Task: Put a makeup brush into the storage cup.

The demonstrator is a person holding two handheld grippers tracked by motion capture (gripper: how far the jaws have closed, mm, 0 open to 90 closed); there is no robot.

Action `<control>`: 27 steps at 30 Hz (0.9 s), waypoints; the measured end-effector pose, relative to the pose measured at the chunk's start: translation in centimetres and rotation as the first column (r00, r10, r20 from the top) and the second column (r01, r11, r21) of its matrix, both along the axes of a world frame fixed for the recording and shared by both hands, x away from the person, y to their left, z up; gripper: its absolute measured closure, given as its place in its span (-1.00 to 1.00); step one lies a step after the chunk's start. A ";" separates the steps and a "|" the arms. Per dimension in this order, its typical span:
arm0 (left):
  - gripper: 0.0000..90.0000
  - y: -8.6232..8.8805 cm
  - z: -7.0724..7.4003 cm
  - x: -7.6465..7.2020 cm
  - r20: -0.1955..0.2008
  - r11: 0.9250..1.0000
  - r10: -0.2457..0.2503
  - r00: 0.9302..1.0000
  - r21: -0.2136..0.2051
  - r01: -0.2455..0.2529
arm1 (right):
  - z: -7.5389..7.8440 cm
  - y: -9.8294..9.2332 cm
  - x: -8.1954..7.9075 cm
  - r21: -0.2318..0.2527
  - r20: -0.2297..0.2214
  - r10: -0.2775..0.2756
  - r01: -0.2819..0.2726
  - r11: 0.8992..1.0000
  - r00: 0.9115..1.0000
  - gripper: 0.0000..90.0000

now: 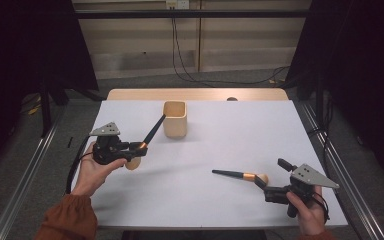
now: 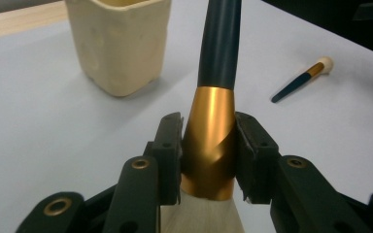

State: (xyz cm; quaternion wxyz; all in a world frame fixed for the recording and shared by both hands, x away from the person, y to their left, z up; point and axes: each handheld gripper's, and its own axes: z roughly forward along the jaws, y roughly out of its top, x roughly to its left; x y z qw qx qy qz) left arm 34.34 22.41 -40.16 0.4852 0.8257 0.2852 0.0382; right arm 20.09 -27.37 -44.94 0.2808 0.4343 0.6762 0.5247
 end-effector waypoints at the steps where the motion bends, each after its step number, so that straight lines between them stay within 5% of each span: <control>1: 0.46 -0.1 0.0 -0.2 0.000 1.000 -0.007 1.000 -0.010 0.007 | 0.0 0.0 0.0 0.001 0.001 0.001 -0.001 1.000 1.000 -1.00; 4: 0.46 -0.5 0.0 -0.7 0.025 1.000 -0.008 1.000 -0.014 0.009 | 0.0 0.2 0.0 0.010 -0.004 0.006 -0.006 1.000 1.000 -1.00; 14: 0.46 -2.3 0.4 -1.9 0.014 0.996 -0.085 0.996 -0.040 0.086 | 0.2 0.5 0.2 0.021 0.006 0.035 -0.035 0.999 0.999 -1.00; 27: 0.47 -4.8 0.7 -3.2 0.020 0.983 -0.182 0.983 0.000 0.182 | 1.0 1.4 0.5 0.023 0.041 0.109 -0.110 0.994 0.993 -1.00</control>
